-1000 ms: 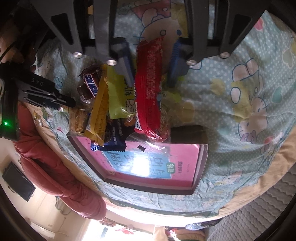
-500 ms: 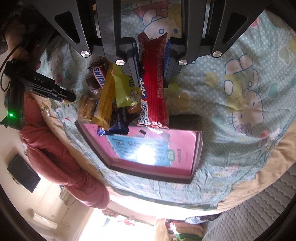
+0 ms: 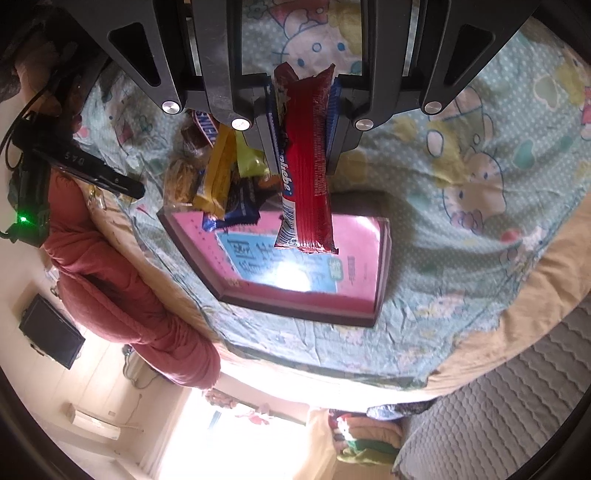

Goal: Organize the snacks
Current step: 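Lift the red wafer bar with the left tool over the box while the right tool grasps the packaged cake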

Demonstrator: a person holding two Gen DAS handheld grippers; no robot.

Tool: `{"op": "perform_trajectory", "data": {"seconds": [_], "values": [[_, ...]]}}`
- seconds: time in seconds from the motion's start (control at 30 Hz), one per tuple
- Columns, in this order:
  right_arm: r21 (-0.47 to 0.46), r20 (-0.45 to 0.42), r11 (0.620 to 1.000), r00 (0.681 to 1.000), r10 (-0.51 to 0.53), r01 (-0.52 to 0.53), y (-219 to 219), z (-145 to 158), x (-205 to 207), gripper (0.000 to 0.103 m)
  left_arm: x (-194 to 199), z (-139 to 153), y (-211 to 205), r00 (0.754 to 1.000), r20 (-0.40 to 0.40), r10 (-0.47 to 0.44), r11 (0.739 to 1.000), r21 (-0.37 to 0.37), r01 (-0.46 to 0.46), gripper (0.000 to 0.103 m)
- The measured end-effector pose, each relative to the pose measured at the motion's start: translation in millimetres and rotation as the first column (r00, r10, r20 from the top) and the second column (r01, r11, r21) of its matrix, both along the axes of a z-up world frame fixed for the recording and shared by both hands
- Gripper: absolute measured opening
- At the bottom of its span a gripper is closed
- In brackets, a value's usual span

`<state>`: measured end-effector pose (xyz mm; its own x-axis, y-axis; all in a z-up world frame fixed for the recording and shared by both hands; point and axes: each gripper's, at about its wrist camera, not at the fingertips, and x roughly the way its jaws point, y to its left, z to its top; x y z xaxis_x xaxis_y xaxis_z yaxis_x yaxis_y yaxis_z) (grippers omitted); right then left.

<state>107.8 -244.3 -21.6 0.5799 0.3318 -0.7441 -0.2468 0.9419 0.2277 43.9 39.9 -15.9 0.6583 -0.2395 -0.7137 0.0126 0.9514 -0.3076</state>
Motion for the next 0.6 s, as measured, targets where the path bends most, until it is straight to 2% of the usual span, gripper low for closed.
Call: {"op": "perform_trajectory", "data": {"seconds": [0.13, 0.6], "values": [[0.028, 0.039, 1.000, 0.999, 0.005, -0.006, 0, 9, 4, 0.043, 6, 6, 6, 1.000, 0.020, 0.023, 1.000, 0.001, -0.023, 0.021], [0.057, 0.081, 0.998, 0.997, 0.006, -0.011, 2, 15, 35, 0.043, 48, 14, 18, 0.993, 0.078, 0.091, 0.995, 0.043, -0.095, 0.021]]}}
